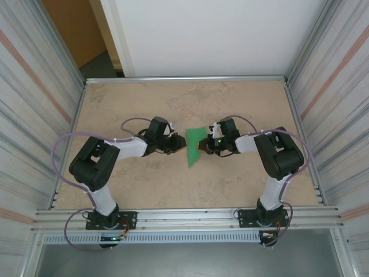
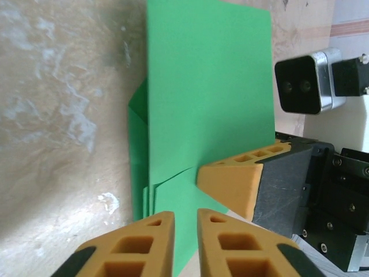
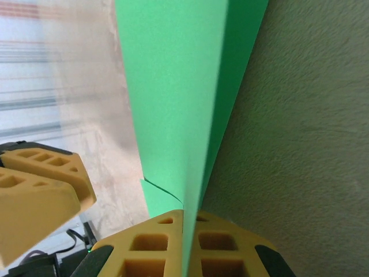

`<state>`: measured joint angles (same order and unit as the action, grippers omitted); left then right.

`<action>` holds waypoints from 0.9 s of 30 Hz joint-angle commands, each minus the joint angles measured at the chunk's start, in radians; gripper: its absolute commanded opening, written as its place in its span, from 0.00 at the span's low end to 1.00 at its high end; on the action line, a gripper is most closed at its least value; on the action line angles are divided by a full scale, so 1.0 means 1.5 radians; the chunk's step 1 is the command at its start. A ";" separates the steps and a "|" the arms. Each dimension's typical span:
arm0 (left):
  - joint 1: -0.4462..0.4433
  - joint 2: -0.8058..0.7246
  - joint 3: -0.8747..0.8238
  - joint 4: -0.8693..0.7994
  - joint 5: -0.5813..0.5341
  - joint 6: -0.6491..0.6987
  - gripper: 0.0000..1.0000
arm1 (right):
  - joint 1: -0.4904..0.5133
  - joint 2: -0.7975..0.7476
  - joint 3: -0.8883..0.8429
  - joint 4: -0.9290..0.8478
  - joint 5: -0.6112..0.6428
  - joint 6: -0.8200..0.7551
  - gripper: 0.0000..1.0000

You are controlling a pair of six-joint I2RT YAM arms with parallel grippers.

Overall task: Fold a paper plane with a square sheet of paper (pick it up from the middle)
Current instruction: Fold the wing for the fifth time at the center of the table.

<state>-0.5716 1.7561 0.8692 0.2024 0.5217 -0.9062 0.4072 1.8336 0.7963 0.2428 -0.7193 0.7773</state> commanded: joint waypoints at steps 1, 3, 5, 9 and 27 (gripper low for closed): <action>-0.007 0.021 0.002 0.035 0.019 -0.018 0.14 | 0.009 0.015 0.018 -0.018 0.022 0.017 0.04; -0.008 0.037 0.015 0.039 0.028 -0.025 0.13 | 0.012 0.018 0.018 -0.017 0.022 0.021 0.04; -0.010 0.053 0.031 0.035 0.035 -0.026 0.11 | 0.014 0.020 0.019 -0.016 0.023 0.026 0.05; -0.015 0.076 0.052 0.013 0.033 -0.026 0.09 | 0.016 0.022 0.016 -0.013 0.025 0.035 0.05; -0.017 0.121 0.097 -0.140 0.010 0.027 0.03 | -0.042 -0.010 0.034 -0.096 0.055 0.060 0.28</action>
<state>-0.5896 1.9228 0.9920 0.0677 0.5491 -0.9112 0.3569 1.8240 0.8185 0.1616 -0.6552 0.8612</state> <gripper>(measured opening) 0.049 0.275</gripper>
